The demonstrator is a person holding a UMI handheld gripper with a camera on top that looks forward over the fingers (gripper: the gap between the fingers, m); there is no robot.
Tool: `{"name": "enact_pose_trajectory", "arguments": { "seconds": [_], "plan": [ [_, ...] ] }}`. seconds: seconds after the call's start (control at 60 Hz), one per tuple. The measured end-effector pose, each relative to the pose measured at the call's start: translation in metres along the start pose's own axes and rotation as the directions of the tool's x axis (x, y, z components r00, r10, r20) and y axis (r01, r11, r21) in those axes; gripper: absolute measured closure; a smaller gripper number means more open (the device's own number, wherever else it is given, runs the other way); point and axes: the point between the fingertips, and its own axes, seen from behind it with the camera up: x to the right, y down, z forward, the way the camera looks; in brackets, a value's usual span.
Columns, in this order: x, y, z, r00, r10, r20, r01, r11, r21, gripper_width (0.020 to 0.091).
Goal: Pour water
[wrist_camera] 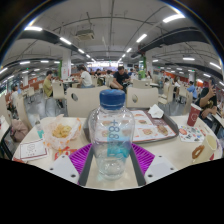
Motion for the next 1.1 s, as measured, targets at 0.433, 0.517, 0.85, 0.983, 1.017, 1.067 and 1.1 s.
{"name": "enact_pose_trajectory", "arguments": {
  "seconds": [0.433,0.517,0.85,0.983,1.017,1.067,1.1],
  "plan": [
    [0.002,-0.012,-0.011,0.999,0.012,0.037,-0.012,1.0,0.006,0.0715],
    [0.007,-0.033,-0.029,0.998,0.014,0.055,-0.016,0.999,0.046,0.0714],
    [0.066,-0.137,-0.114,0.67,0.642,0.372,-0.674,0.737,-0.057,0.0715],
    [0.11,-0.137,-0.123,0.338,0.854,0.395,-0.871,0.443,-0.212,0.0716],
    [0.12,-0.134,-0.125,0.251,0.889,0.384,-0.898,0.362,-0.25,0.0715],
    [0.137,-0.124,-0.12,0.124,0.925,0.36,-0.924,0.24,-0.298,0.0715],
    [0.147,-0.118,-0.119,0.048,0.939,0.341,-0.932,0.165,-0.322,0.0716]
  ]
}}
